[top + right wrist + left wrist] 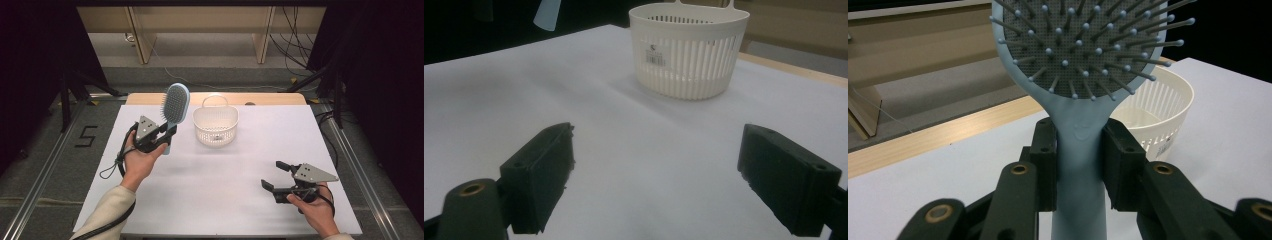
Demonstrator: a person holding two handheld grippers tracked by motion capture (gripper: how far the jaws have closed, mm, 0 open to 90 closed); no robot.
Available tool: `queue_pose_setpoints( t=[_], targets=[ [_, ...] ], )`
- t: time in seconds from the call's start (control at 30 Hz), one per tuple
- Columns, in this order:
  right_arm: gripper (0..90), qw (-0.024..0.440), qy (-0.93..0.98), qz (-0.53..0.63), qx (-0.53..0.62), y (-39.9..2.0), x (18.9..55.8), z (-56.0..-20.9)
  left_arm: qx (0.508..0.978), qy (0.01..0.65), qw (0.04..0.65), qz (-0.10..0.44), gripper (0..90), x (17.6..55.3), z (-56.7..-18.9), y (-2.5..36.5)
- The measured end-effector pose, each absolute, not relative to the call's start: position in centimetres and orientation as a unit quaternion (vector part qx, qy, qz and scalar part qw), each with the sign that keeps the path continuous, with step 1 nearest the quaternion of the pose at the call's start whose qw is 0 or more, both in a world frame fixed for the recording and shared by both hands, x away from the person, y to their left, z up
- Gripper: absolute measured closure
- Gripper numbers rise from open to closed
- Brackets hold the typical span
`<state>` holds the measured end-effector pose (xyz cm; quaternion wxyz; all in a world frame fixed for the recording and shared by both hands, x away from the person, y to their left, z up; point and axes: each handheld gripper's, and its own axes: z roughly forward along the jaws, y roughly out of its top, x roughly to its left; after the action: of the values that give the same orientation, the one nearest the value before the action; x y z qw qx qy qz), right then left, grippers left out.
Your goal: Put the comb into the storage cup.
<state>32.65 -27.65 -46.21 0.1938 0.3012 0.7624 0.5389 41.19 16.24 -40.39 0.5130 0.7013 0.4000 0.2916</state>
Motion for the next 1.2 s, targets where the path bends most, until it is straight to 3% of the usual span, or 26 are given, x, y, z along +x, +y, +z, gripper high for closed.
queue_pose_setpoints(
  t=[1.2],
  targets=[
    [15.5,0.194,0.76,0.541,0.303,-27.63,32.64,-46.2,0.697,0.389,0.529,0.287,69.8,41.74,-39.5,15.79]
  ],
)
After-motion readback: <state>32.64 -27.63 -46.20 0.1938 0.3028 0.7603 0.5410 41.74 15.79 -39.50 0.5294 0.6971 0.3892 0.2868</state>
